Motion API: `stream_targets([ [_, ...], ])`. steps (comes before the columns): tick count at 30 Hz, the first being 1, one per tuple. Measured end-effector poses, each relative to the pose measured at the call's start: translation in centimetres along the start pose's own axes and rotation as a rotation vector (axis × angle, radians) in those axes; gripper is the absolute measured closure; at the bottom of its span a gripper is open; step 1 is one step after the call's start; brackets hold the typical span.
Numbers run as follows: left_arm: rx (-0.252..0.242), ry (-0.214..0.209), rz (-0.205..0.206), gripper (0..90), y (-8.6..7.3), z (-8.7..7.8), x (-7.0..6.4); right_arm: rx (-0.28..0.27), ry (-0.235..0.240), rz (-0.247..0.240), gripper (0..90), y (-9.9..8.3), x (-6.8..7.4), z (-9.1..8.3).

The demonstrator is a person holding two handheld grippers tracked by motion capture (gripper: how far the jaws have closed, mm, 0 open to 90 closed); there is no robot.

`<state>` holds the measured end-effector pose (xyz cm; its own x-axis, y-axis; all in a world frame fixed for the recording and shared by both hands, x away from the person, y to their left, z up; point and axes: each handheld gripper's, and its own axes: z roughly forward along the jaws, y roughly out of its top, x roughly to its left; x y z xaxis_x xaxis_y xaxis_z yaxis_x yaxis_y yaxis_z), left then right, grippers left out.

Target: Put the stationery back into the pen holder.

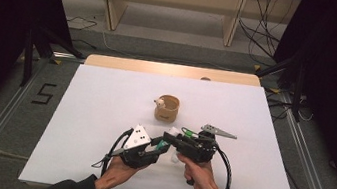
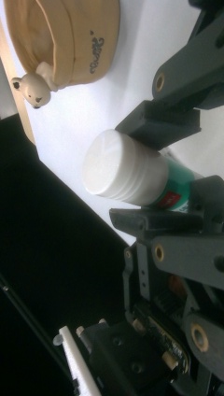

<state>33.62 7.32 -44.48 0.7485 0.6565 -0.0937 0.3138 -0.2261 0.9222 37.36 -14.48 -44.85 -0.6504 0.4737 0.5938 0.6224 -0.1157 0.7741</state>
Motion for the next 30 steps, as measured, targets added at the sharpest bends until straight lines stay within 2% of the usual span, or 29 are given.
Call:
stream_targets([
  [4,-0.003,0.006,0.013,65.5,-0.1,0.0,-0.1,-0.002,0.018,0.017,64.7,-0.1,-0.1,0.0],
  [8,0.0,-0.01,0.015,64.2,0.1,-0.2,-0.1,-0.01,0.031,0.018,65.8,-0.1,0.1,-0.1],
  [9,0.009,-0.019,0.02,60.3,0.3,-0.3,-0.1,-0.012,0.033,0.015,65.9,-0.1,0.2,-0.2],
  [10,0.037,-0.018,0.03,45.3,0.5,-0.4,-0.1,-0.024,0.024,-0.005,65.9,0.1,0.4,-0.4],
  [11,0.037,-0.018,0.03,40.2,0.5,-0.4,-0.1,-0.026,0.018,-0.016,65.9,0.2,0.4,-0.5],
  [13,0.077,-0.033,0.025,33.0,0.7,-0.5,0.0,-0.034,0.006,-0.038,65.9,0.3,0.5,-0.7],
  [15,0.108,-0.03,0.025,30.5,0.8,-0.6,0.1,-0.04,0.002,-0.038,65.9,0.4,0.5,-0.8],
  [16,0.117,-0.03,0.012,29.2,0.9,-0.8,0.4,-0.046,-0.012,-0.054,65.9,0.5,0.4,-0.9],
  [18,0.123,-0.034,0.003,27.1,0.9,-1.0,0.6,-0.047,-0.017,-0.057,65.8,0.6,0.4,-1.0],
  [20,0.137,-0.036,-0.013,25.5,1.1,-1.3,1.1,-0.051,-0.04,-0.08,65.8,0.7,0.3,-1.2],
  [25,0.153,-0.029,-0.048,22.9,1.0,-1.7,2.4,-0.054,-0.052,-0.09,65.8,0.8,0.2,-1.4],
  [30,0.18,-0.021,-0.044,21.5,0.9,-2.1,2.9,-0.058,-0.076,-0.109,65.8,1.0,0.0,-1.6],
])
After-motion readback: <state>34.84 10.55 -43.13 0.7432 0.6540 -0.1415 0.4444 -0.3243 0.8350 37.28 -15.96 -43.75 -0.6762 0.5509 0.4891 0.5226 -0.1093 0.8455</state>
